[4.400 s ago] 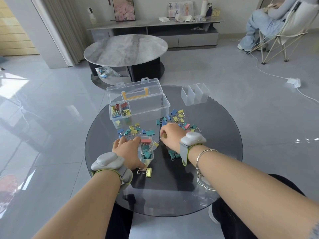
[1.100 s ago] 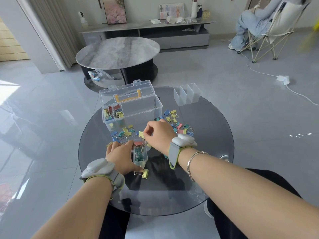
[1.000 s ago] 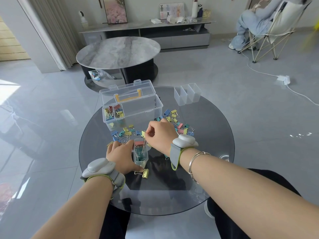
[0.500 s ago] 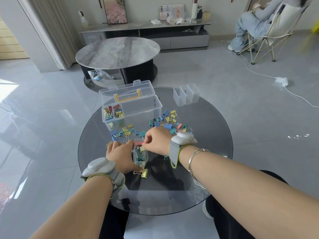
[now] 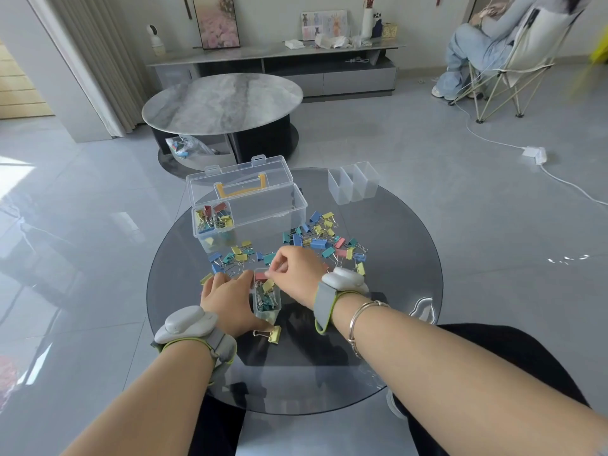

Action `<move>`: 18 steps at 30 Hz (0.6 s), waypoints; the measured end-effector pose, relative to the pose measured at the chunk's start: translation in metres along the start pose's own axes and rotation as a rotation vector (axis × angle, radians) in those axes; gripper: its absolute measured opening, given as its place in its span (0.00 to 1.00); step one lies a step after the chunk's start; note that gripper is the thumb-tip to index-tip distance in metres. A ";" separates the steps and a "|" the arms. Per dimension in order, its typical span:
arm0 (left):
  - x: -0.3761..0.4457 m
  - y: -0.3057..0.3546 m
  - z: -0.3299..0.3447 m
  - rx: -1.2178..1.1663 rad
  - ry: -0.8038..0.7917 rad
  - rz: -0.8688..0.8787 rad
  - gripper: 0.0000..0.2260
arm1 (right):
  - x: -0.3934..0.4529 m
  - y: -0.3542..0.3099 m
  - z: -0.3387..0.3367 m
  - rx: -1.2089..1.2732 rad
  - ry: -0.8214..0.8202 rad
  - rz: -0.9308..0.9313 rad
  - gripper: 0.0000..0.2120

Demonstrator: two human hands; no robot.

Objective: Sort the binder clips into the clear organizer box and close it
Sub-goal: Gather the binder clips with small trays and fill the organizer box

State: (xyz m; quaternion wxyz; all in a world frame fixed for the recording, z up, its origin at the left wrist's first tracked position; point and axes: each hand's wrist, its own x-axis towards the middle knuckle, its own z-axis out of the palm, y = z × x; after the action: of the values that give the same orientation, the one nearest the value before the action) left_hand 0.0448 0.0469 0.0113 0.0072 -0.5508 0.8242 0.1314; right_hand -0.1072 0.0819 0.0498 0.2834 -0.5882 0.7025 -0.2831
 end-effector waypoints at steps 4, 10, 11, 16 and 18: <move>0.001 -0.004 0.001 -0.028 0.007 -0.021 0.33 | 0.012 0.022 -0.010 0.029 0.175 0.076 0.04; 0.008 -0.007 -0.001 -0.020 0.032 -0.020 0.34 | 0.036 0.069 -0.032 -0.579 -0.040 0.138 0.35; 0.009 -0.008 -0.002 -0.012 0.034 -0.014 0.34 | 0.042 0.073 -0.030 -0.570 -0.083 0.160 0.35; 0.011 -0.008 -0.002 -0.013 0.007 -0.002 0.34 | 0.062 0.068 -0.022 -0.633 -0.139 0.158 0.26; 0.011 -0.007 -0.003 -0.014 0.009 0.002 0.34 | 0.064 0.066 -0.021 -0.639 -0.121 0.136 0.21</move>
State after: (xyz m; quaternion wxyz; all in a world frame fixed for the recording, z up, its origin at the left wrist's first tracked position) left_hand 0.0476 0.0334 0.0111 -0.0005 -0.5507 0.8238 0.1345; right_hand -0.1761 0.0303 0.0114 0.1441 -0.6147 0.7755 0.0066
